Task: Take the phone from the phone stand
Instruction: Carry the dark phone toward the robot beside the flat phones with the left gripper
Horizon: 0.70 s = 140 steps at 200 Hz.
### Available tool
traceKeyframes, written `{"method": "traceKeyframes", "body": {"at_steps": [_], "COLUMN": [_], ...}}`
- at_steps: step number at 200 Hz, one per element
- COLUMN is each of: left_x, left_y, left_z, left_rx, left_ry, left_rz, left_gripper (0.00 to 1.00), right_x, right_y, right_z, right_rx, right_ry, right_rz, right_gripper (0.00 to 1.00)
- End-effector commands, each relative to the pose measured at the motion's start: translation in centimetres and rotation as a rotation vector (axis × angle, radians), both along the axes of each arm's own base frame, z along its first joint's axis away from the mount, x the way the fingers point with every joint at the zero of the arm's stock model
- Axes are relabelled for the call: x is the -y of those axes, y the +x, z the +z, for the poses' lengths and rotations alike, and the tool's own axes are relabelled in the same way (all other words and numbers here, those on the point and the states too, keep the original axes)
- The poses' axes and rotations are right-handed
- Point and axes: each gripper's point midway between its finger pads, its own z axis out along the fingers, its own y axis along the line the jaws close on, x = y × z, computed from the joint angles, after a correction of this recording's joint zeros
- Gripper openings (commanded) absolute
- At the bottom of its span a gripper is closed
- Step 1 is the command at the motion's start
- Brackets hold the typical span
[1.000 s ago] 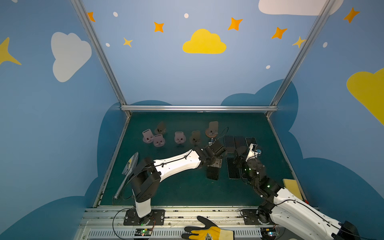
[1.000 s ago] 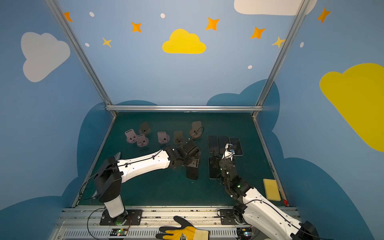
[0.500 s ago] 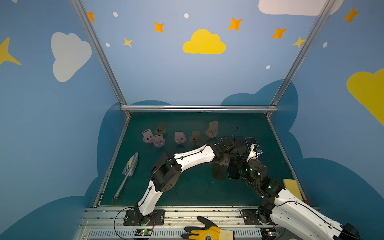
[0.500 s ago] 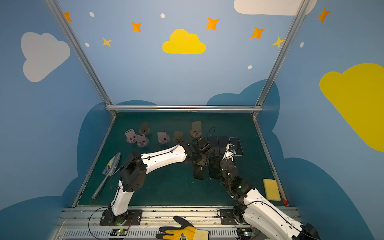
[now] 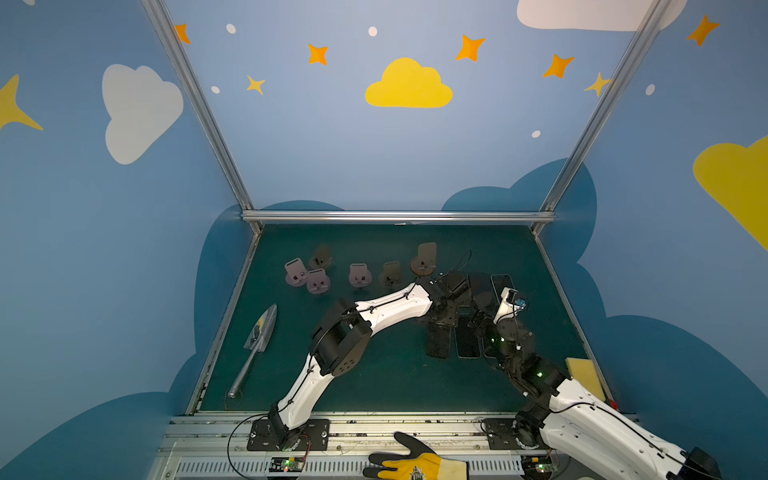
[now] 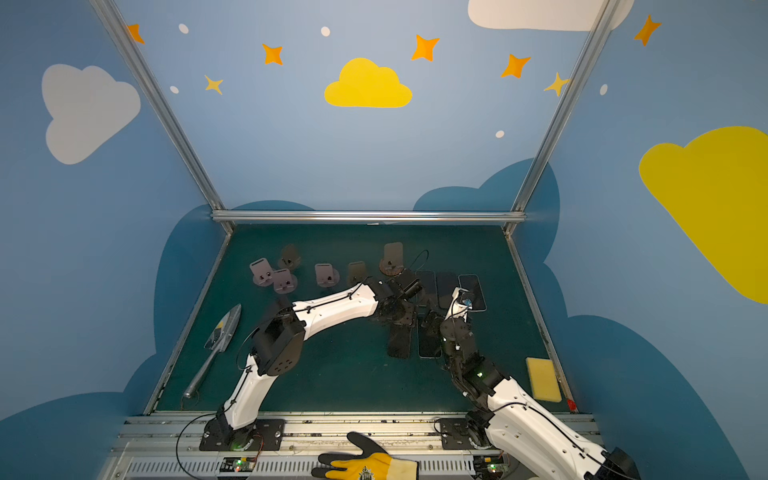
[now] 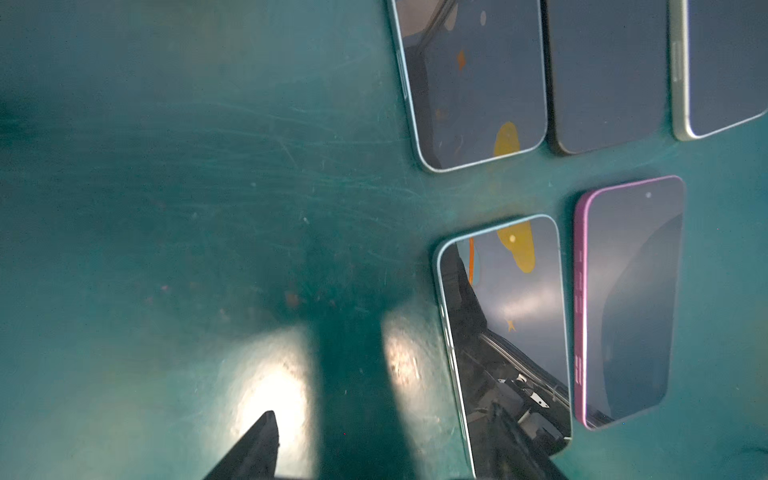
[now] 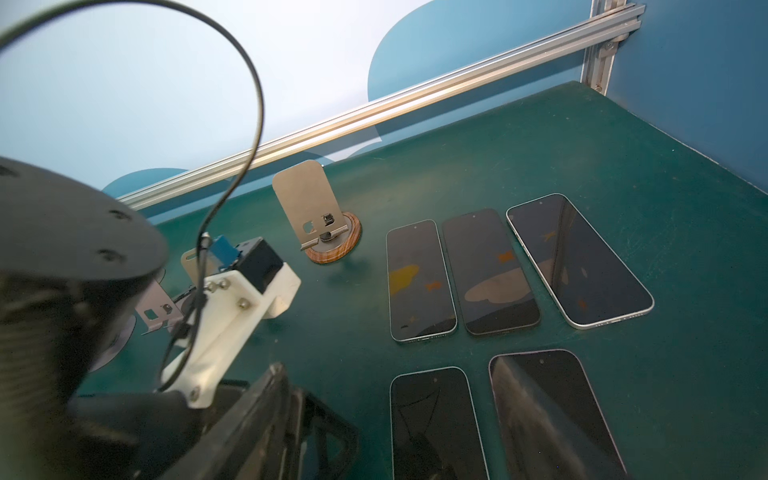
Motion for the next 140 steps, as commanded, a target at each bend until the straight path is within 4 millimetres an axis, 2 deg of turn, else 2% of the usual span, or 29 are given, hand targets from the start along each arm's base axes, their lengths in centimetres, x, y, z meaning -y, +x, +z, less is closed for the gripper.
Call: {"method": "traceKeyframes", "body": {"at_steps": [1, 66, 140], "left_x": [0.3, 0.9, -0.3], "left_y": [0.5, 0.8, 3.0], "left_z": [-0.9, -1.8, -3.8], "left_rx": [-0.006, -0.017, 0.010], "left_ry": [0.011, 0.003, 0.041], "left_rz": [-0.001, 0.000, 0.152], "left_gripper": [0.60, 0.61, 0.61], "right_x": [0.1, 0.0, -0.1], "right_y": [0.0, 0.1, 0.0], "right_z": [0.4, 0.2, 0.3], "right_rx": [0.006, -0.003, -0.001], "right_ry": [0.005, 0.006, 0.017], "right_rz": [-0.001, 0.002, 0.008], "right_gripper": [0.77, 0.78, 0.78]}}
